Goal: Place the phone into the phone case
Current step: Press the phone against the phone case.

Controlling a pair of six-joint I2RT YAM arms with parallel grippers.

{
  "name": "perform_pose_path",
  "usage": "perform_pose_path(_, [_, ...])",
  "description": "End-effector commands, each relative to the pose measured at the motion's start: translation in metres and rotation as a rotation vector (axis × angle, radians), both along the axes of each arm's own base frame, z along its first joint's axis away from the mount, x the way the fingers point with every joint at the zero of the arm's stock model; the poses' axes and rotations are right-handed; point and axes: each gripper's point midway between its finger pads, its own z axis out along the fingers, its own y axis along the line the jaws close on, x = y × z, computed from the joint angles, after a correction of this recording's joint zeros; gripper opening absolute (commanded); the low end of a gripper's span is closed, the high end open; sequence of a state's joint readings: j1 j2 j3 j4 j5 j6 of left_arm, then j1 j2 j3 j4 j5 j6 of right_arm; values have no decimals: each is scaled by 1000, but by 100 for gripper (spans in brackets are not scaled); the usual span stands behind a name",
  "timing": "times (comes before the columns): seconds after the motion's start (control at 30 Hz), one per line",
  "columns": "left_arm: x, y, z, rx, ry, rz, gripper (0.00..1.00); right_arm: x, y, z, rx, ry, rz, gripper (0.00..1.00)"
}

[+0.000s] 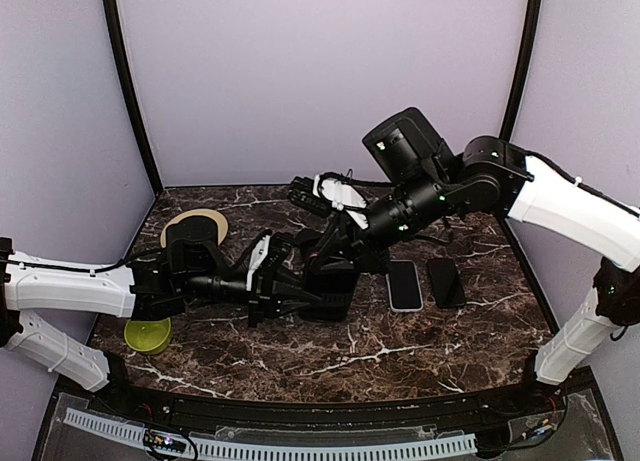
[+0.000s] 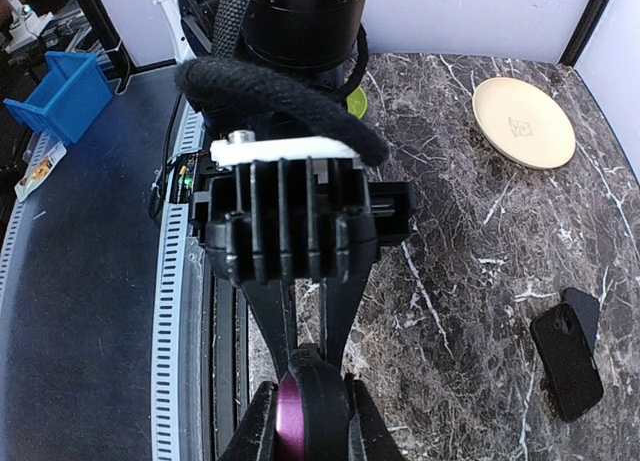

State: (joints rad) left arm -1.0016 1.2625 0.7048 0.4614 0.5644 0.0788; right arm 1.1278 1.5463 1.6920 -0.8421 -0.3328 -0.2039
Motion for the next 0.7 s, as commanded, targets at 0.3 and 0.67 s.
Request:
perform_pose_path(0.3, [4, 6, 57, -177, -134, 50, 0, 6, -17, 25, 146, -77, -64, 71])
perform_pose_path(0.67, [-6, 6, 52, -217, -107, -3, 0, -9, -30, 24, 343, -7, -73, 57])
